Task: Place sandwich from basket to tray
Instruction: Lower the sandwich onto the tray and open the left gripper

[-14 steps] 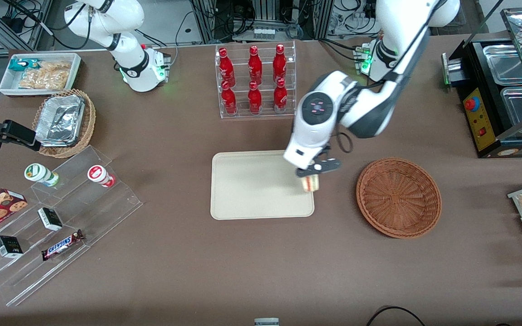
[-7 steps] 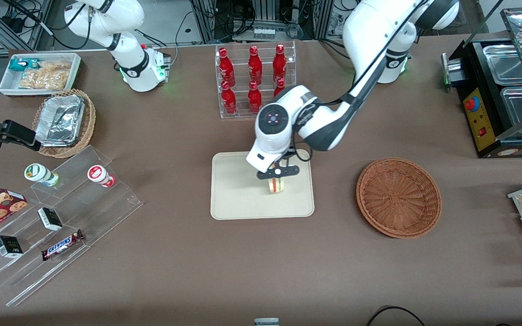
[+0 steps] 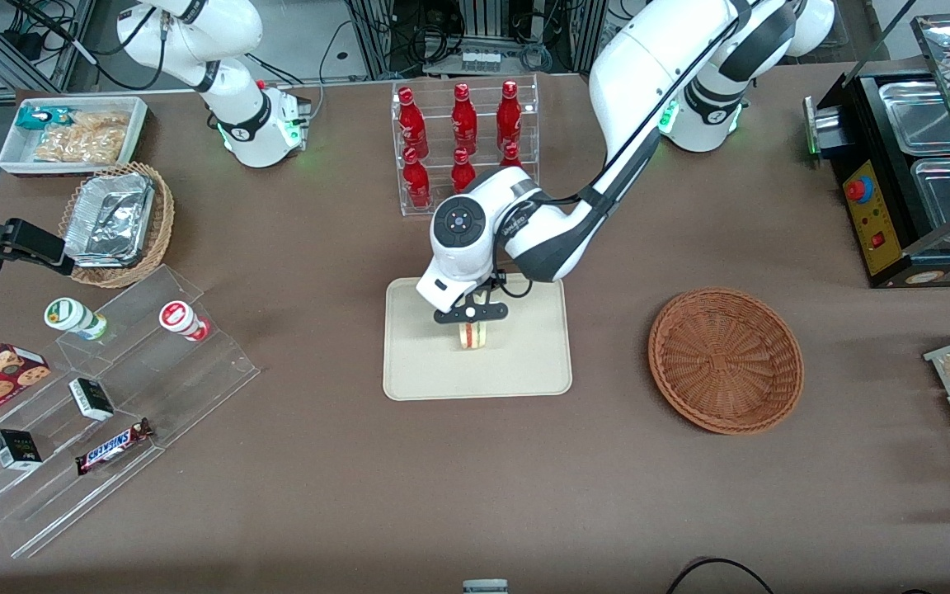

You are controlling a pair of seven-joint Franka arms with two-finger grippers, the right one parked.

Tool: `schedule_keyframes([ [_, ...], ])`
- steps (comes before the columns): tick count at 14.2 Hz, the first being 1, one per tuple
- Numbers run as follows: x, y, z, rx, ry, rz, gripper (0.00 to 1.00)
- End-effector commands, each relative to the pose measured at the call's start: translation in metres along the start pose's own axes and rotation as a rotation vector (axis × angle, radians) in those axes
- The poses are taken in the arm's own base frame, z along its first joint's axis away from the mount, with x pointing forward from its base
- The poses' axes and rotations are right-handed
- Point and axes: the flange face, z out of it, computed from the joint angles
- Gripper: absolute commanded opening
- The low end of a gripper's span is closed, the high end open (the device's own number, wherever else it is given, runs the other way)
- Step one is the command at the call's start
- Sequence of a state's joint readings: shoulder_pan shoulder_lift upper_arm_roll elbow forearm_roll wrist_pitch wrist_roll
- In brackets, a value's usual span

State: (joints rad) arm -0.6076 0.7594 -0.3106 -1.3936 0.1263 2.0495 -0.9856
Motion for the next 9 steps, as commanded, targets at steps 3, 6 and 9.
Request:
schedule_keyframes([
  [3, 0.008, 0.005, 0.01, 0.016, 0.05, -0.025, 0.41],
  [6, 0.008, 0.006, 0.01, 0.013, 0.054, -0.065, 0.98],
  [9, 0.015, -0.004, -0.021, 0.014, 0.075, -0.067, 1.0],
])
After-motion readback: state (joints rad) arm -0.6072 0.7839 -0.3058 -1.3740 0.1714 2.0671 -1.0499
